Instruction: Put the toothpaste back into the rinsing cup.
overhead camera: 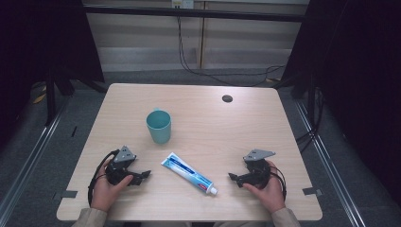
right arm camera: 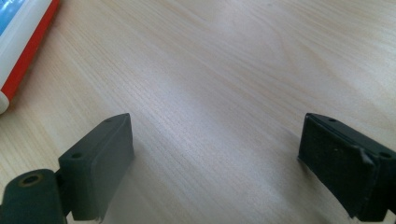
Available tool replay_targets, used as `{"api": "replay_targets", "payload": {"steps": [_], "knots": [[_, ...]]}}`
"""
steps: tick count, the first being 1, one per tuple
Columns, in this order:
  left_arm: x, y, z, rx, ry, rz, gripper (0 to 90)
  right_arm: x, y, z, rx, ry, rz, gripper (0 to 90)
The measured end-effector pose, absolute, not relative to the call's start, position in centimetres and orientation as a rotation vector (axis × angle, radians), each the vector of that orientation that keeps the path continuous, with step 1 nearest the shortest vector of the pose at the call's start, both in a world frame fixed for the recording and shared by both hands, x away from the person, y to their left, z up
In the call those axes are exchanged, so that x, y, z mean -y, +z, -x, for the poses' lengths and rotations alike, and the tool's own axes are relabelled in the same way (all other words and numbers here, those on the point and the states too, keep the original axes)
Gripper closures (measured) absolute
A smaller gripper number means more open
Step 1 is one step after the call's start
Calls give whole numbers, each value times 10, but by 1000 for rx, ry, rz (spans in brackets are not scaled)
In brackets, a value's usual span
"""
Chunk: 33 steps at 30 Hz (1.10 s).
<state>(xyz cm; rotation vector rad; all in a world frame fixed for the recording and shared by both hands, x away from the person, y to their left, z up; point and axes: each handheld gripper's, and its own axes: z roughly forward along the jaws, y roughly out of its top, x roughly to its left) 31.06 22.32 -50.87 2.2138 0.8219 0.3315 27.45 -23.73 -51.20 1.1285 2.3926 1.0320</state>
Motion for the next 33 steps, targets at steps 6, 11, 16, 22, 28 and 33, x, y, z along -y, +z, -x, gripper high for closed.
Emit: {"api": "replay_targets", "payload": {"steps": [6, 11, 16, 22, 28, 33], "knots": [[-223, -509, -311, -822, 332, -2214, 139, 235, -510, -275, -2391, 1005, -1156, 98], [-223, -509, -311, -822, 331, -2214, 139, 228, -503, -282, -2444, 949, -1198, 162], [-223, -509, -311, -822, 331, -2214, 139, 217, -492, -291, -2511, 951, -1232, 183], [-223, -509, -311, -823, 331, -2213, 139, 193, -474, -300, -2593, 875, -1148, 204], [-223, -509, -311, -822, 332, -2214, 139, 175, -463, -307, -2630, 831, -1110, 212], [-223, -509, -311, -821, 331, -2215, 138, 161, -457, -311, -2671, 814, -1078, 215]]}}
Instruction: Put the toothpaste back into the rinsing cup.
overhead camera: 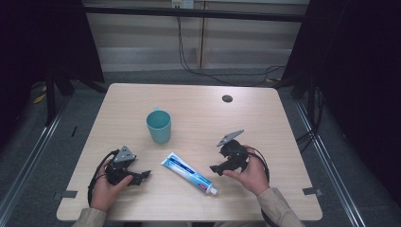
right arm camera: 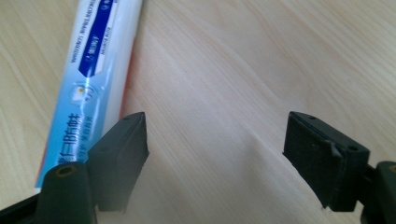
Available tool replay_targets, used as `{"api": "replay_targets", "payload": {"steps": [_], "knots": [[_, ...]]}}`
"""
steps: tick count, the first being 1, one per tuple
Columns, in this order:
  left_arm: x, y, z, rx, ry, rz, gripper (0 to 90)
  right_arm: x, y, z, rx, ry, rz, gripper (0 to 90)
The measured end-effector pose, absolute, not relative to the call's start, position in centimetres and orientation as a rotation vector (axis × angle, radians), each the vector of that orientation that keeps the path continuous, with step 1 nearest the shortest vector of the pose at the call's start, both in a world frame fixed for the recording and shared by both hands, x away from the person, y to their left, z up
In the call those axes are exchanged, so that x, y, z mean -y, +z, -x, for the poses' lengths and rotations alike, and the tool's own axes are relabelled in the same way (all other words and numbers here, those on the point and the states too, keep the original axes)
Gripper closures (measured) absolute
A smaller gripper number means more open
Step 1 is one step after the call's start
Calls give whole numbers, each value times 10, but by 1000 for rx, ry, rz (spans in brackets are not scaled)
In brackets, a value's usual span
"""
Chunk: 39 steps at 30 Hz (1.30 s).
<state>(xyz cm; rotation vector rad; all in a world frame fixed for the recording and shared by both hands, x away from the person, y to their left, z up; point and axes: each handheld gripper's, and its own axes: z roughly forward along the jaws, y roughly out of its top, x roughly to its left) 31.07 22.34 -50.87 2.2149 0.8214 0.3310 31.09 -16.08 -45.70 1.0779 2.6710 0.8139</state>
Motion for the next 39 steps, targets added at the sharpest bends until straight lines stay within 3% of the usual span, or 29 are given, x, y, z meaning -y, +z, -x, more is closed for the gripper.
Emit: {"api": "replay_targets", "payload": {"steps": [39], "knots": [[-223, -509, -311, -824, 330, -2209, 138, 106, -438, -316, -2785, 781, -903, 245]]}}
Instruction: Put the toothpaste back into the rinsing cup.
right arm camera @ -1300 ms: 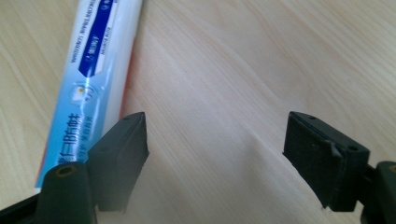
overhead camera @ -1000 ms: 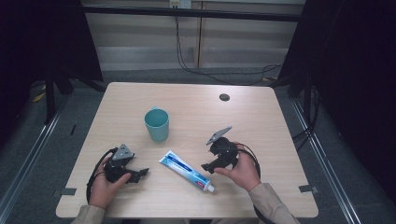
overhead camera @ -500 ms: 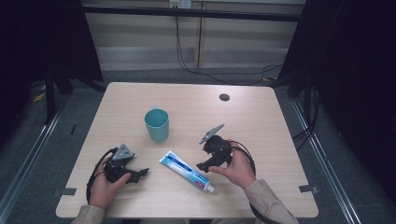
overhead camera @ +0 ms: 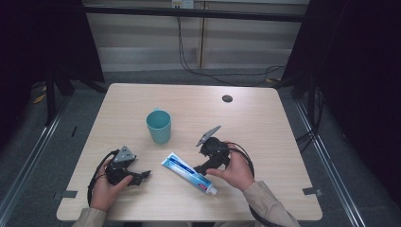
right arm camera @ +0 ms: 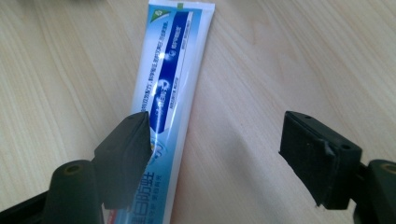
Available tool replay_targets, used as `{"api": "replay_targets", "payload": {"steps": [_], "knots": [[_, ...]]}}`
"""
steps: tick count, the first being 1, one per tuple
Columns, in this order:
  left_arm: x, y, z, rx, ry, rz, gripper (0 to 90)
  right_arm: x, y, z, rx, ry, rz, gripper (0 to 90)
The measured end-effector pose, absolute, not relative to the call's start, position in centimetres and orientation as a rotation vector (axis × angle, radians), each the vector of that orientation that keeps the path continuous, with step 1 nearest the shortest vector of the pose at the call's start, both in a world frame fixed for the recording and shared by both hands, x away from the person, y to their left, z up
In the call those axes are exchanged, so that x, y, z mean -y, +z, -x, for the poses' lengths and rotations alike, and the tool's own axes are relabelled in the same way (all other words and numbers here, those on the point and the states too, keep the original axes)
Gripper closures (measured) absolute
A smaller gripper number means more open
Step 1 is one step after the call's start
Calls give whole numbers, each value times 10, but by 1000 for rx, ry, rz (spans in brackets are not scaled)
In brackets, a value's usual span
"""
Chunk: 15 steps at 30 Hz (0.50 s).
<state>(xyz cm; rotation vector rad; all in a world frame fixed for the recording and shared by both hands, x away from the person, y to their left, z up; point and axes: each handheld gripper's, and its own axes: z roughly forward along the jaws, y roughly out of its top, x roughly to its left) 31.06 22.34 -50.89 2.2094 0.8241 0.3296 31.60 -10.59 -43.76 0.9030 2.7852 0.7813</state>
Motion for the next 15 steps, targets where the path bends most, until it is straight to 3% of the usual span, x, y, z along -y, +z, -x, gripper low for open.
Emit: {"api": "replay_targets", "payload": {"steps": [15], "knots": [[-223, -509, -311, -822, 330, -2211, 138, 93, -441, -305, -2850, 727, -841, 269]]}}
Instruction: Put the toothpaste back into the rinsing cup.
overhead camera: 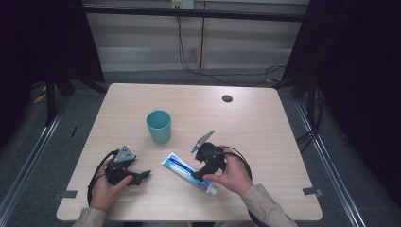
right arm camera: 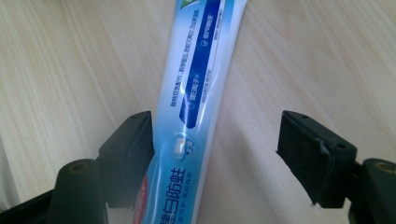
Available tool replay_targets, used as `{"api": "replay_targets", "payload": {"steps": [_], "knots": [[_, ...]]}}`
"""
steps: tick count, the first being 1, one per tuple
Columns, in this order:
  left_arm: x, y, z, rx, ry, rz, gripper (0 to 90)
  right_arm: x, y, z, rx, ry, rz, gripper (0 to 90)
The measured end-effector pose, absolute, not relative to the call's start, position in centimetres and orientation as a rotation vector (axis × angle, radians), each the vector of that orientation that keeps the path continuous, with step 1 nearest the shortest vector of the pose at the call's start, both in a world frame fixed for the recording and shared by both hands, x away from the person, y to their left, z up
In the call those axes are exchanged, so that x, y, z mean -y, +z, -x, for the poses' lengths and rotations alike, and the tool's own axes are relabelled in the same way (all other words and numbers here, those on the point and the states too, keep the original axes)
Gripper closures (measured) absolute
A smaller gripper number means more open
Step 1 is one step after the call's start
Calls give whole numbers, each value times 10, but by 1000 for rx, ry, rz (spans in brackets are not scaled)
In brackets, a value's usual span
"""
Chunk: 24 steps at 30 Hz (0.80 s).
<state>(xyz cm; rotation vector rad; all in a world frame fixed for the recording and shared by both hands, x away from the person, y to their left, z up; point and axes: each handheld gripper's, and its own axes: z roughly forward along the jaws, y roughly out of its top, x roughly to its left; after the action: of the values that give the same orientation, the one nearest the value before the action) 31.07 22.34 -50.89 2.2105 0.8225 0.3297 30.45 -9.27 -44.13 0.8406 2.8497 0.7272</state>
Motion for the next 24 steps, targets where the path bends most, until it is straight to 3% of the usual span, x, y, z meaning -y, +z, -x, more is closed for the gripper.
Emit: {"api": "replay_targets", "payload": {"steps": [14, 24], "knots": [[-224, -509, -311, -820, 330, -2213, 138, 98, -459, -294, -2919, 708, -870, 343], [-224, -509, -311, -820, 330, -2213, 138, 99, -467, -288, -2969, 659, -856, 470]]}}
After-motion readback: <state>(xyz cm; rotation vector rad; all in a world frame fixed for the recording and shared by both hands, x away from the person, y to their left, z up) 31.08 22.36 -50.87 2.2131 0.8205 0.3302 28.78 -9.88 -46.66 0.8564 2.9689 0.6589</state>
